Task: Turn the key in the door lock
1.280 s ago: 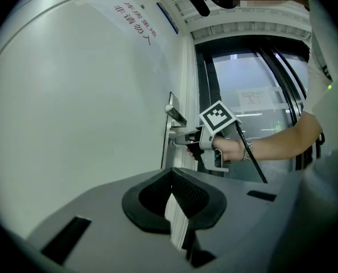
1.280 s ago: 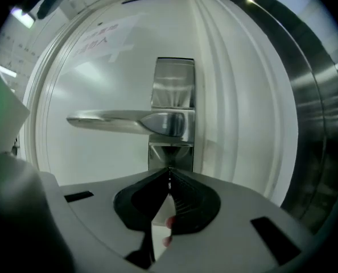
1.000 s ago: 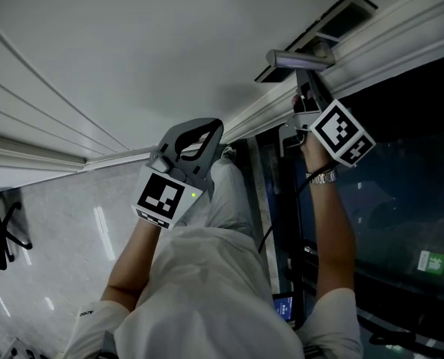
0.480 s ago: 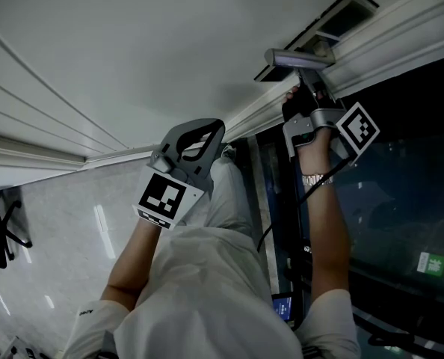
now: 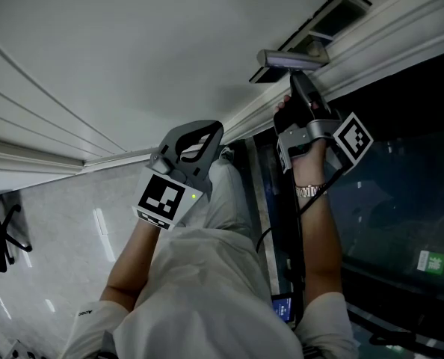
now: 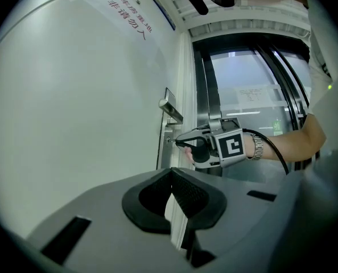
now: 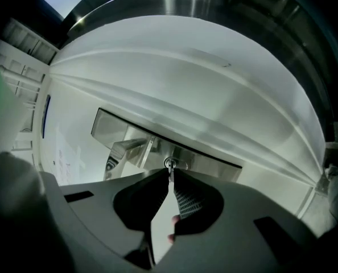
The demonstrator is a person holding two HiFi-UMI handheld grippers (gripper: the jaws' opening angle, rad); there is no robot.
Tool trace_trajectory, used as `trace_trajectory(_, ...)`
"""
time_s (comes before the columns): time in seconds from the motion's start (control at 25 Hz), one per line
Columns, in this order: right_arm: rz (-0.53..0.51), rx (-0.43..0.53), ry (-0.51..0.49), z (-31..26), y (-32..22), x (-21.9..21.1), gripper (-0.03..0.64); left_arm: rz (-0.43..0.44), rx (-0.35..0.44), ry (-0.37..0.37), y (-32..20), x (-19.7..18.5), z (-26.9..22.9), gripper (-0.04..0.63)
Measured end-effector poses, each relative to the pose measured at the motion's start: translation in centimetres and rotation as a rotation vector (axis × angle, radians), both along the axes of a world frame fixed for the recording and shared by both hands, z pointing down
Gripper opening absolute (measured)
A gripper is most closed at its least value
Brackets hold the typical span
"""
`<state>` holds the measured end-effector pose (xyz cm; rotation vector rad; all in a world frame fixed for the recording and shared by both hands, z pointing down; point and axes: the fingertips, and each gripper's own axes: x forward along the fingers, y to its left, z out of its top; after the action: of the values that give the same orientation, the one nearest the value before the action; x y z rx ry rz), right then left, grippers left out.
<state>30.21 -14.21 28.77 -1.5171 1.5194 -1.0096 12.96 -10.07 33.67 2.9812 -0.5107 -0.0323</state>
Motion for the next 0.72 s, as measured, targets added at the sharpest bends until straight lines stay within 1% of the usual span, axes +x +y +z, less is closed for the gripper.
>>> trace_trajectory(0.08, -0.052, -0.008, 0.018, 0.3, 0.5, -0.5, 0.014, 0.001, -0.004, 0.006, 0.0, 0.0, -0.1, 0.005)
trace_trajectory(0.16, -0.091, -0.026, 0.065, 0.5, 1.0, -0.7, 0.015, 0.005, -0.005, 0.01, 0.1, 0.1, -0.2, 0.006)
trace_trajectory(0.28, -0.123, -0.078, 0.2, 0.7, 1.7, -0.8, 0.017, 0.017, -0.001, 0.009, 0.2, 0.7, -0.2, 0.006)
trace_trajectory(0.32, -0.138, -0.089, 0.257, 0.6, 1.9, -0.9, 0.032, 0.021, 0.001, 0.008, 0.3, 0.8, -0.2, 0.005)
trace_trajectory(0.4, -0.176, -0.101, 0.397, 0.2, 2.2, -1.5, 0.069, 0.029, 0.006, 0.007, 0.6, 1.0, -0.3, 0.005)
trace_trajectory(0.48, -0.187, -0.129, 0.559, -0.2, 2.4, -1.8, 0.084, 0.036, 0.011, 0.006, 0.8, 1.1, -0.3, 0.006)
trace_trajectory(0.72, -0.117, -0.301, 1.117, 0.3, 3.3, -0.7, 0.094, 0.064, 0.024, 0.006, 1.8, 2.0, -0.4, 0.006)
